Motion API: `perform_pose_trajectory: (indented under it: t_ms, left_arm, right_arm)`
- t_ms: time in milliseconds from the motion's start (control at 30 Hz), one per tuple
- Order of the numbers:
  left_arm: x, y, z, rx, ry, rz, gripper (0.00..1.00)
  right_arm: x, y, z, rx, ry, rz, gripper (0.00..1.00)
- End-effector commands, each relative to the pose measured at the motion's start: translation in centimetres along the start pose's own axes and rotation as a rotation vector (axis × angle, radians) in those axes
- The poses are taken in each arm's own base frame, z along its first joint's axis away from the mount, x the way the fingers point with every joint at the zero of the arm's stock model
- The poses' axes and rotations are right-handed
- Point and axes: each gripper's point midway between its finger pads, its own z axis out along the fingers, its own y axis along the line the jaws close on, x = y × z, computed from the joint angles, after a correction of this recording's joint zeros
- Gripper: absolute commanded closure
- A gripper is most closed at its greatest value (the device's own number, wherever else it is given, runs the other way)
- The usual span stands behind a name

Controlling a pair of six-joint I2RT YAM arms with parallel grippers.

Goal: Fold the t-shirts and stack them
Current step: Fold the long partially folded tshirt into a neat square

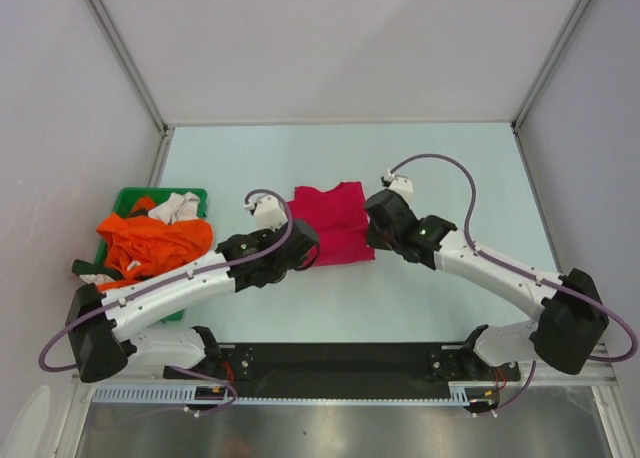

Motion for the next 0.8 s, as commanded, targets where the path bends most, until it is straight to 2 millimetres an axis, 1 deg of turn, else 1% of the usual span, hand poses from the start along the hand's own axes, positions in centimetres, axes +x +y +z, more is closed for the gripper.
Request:
perform_pose_trajectory:
  t_ms: [0, 33, 67, 100, 133, 167, 200, 233, 267, 300, 333, 367, 400, 433, 467, 500, 533, 567, 600, 633, 667, 700, 767]
  left_arm:
    - [-4.3, -0.6, 1.0, -0.02, -0.096, 0.086, 1.0]
    - [-5.1, -0.6, 1.5, -0.031, -0.107, 0.084, 1.0]
    - [-5.6, -0.9, 1.8, -0.031, -0.115, 0.089, 1.0]
    - [-6.3, -1.7, 2.3, -0.027, -0.126, 0.103, 1.0]
    - [-7.2, -1.8, 2.8, -0.034, -0.133, 0.096, 1.0]
    - [-7.9, -2.1, 3.1, -0.033, -0.142, 0.091, 1.0]
    - [-9.0, -3.1, 3.1, -0.019, -0.155, 0.095, 1.0]
    - [-9.5, -2.9, 4.2, -0.044, -0.151, 0.098, 1.0]
    - [-9.8, -3.2, 4.7, -0.048, -0.146, 0.098, 1.0]
    - [-10.7, -3.8, 4.9, -0.042, -0.154, 0.097, 1.0]
    - [-10.9, -3.5, 6.1, -0.071, -0.144, 0.1, 1.0]
    - [-11.5, -4.0, 6.3, -0.062, -0.147, 0.092, 1.0]
    - [-11.7, -4.1, 6.8, -0.066, -0.146, 0.098, 1.0]
    - [-12.2, -3.8, 7.5, -0.08, -0.149, 0.092, 1.0]
    - [-12.2, -4.0, 8.3, -0.085, -0.144, 0.092, 1.0]
    - [-12.4, -3.7, 9.0, -0.092, -0.133, 0.087, 1.0]
    - [-12.5, -3.5, 9.5, -0.098, -0.13, 0.084, 1.0]
    - [-12.4, -3.4, 10.3, -0.109, -0.122, 0.084, 1.0]
    - [-12.6, -3.1, 10.8, -0.114, -0.115, 0.076, 1.0]
    - [-12.8, -3.1, 11.2, -0.116, -0.117, 0.07, 1.0]
    - [-12.7, -2.8, 11.8, -0.126, -0.109, 0.072, 1.0]
    - [-13.1, -2.4, 12.3, -0.133, -0.107, 0.061, 1.0]
    - [-13.4, -2.4, 12.9, -0.136, -0.103, 0.054, 1.0]
  right_arm:
    - [-5.0, -1.3, 1.8, 0.06, -0.099, -0.014, 1.0]
    - [-5.9, -1.2, 2.0, 0.061, -0.114, -0.016, 1.0]
    - [-6.6, -1.6, 3.0, 0.081, -0.118, -0.005, 1.0]
    - [-7.2, -1.6, 3.3, 0.083, -0.123, -0.001, 1.0]
    - [-8.3, -1.8, 4.2, 0.095, -0.131, 0.008, 1.0]
    - [-8.7, -1.8, 4.7, 0.1, -0.135, 0.012, 1.0]
    - [-9.3, -1.8, 5.1, 0.104, -0.141, 0.016, 1.0]
    - [-10.3, -1.5, 5.4, 0.1, -0.155, 0.021, 1.0]
    - [-10.3, -2.1, 6.7, 0.123, -0.14, 0.026, 1.0]
    - [-10.6, -2.3, 7.3, 0.129, -0.137, 0.033, 1.0]
    - [-11.3, -2.0, 7.7, 0.119, -0.141, 0.047, 1.0]
    - [-11.7, -2.1, 8.2, 0.123, -0.14, 0.057, 1.0]
    - [-11.5, -2.8, 9.5, 0.144, -0.124, 0.063, 1.0]
    - [-11.7, -2.9, 10.0, 0.148, -0.12, 0.067, 1.0]
    - [-12.3, -2.6, 10.4, 0.141, -0.126, 0.074, 1.0]
    - [-12.1, -3.1, 11.4, 0.156, -0.111, 0.079, 1.0]
    - [-12.2, -3.1, 11.9, 0.157, -0.107, 0.079, 1.0]
    - [-12.7, -2.8, 12.1, 0.151, -0.115, 0.075, 1.0]
    - [-12.5, -3.0, 12.9, 0.163, -0.104, 0.072, 1.0]
    - [-12.6, -3.0, 13.2, 0.162, -0.101, 0.072, 1.0]
    - [-13.1, -2.7, 13.4, 0.157, -0.109, 0.074, 1.0]
    - [-12.7, -2.9, 14.2, 0.165, -0.096, 0.069, 1.0]
    - [-12.9, -2.9, 14.9, 0.165, -0.089, 0.07, 1.0]
